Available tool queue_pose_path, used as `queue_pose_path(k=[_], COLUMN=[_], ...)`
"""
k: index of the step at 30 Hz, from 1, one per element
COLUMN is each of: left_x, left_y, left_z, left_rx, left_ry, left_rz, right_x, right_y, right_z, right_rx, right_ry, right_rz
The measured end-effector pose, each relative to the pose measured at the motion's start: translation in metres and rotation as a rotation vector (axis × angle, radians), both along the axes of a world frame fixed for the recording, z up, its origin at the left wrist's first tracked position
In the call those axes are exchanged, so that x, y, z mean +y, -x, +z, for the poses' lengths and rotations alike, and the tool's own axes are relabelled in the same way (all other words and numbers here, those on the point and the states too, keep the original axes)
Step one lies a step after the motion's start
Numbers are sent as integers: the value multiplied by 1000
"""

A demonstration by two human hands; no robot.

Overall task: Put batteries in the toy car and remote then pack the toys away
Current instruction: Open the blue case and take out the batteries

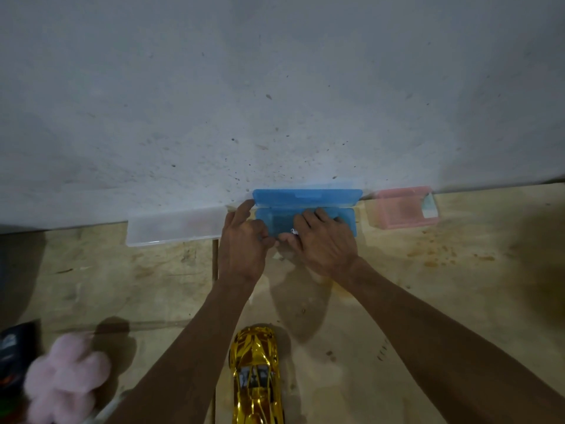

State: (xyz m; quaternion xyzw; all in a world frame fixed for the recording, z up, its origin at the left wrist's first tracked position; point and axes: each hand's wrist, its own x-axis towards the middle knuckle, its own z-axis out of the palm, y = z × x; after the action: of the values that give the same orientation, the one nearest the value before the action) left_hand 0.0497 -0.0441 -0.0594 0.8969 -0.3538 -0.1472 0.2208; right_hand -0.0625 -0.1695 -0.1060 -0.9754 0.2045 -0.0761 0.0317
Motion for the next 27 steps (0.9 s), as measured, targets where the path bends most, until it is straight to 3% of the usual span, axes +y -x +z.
queue_pose_path(k=[6, 16, 19, 21, 27], left_x=[0, -1, -1, -1, -1], left_y=[1, 2, 3, 2, 1], left_z=[1, 2, 3, 3, 0], left_rx=[-33, -37, -43, -35, -49], left_ry=[-26, -7, 9, 14, 2], left_rz=[-11, 5, -9, -6, -5], right_x=[-5, 9, 39, 49, 49], right_y=[-7, -5, 7, 15, 16], right_z=[-3, 41, 30, 13, -11], right_rx=[-242, -851, -805, -685, -440], right_ry=[-35, -622, -795, -785, -261], right_rz=[-56, -249, -254, -200, 88])
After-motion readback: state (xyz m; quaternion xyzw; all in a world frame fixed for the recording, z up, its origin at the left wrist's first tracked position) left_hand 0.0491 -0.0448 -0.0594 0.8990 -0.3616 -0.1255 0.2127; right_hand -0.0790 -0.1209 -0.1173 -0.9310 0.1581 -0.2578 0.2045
